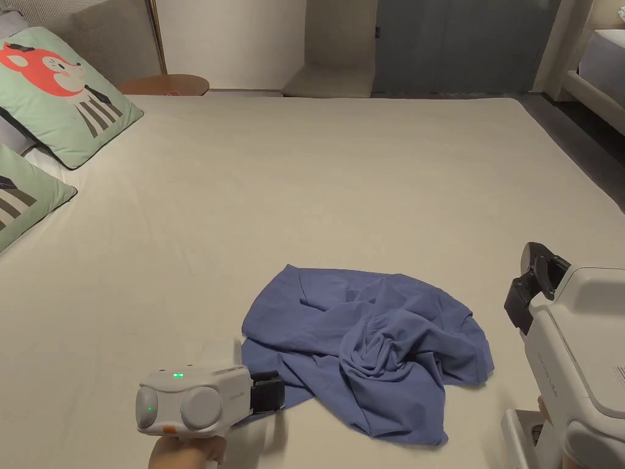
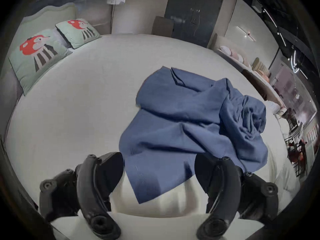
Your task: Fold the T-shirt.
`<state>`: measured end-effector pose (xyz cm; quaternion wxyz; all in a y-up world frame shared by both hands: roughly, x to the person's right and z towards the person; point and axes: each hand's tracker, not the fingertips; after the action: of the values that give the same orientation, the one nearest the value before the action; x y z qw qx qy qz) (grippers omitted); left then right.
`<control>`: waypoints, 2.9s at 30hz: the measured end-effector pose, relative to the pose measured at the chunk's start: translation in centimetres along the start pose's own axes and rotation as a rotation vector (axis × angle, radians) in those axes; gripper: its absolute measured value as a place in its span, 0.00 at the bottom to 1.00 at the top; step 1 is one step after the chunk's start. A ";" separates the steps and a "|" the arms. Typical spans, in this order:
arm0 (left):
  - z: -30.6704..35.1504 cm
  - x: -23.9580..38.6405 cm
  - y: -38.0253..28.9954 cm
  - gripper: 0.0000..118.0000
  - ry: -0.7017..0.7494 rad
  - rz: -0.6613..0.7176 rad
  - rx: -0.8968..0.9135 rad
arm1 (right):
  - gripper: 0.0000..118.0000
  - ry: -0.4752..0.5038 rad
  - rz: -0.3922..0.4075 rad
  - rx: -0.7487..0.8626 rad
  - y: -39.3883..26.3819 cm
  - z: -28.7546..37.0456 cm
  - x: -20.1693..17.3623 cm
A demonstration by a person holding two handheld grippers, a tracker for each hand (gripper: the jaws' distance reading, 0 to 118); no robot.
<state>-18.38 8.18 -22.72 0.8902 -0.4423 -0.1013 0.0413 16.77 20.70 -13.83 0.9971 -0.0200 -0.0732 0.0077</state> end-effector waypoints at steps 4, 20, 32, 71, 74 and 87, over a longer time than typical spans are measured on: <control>-0.5 1.3 -1.0 0.37 0.020 -0.040 -0.023 | 0.01 0.003 -0.003 -0.011 -0.5 -0.1 0.1; 4.1 0.3 1.4 0.03 -0.091 0.028 0.092 | 0.06 0.014 -0.057 -0.338 -3.3 -7.2 1.4; 3.4 -0.7 1.4 0.03 -0.135 0.024 0.090 | 0.78 0.077 0.053 -0.802 -10.5 -19.8 0.6; 13.1 -5.0 26.1 0.03 -0.039 0.045 0.531 | 0.07 0.010 0.157 -0.110 16.0 -20.3 5.0; 14.1 -5.7 30.4 0.03 -0.009 0.054 0.588 | 0.07 -0.009 0.157 -0.058 18.1 -22.3 5.3; 12.2 -8.7 43.6 0.03 0.176 0.023 0.758 | 0.07 -0.098 0.168 0.118 21.0 -30.4 4.9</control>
<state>-28.84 42.62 -51.49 0.9952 -0.0847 0.0029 0.0479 25.79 40.59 -44.03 0.9876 0.0330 -0.1191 0.0963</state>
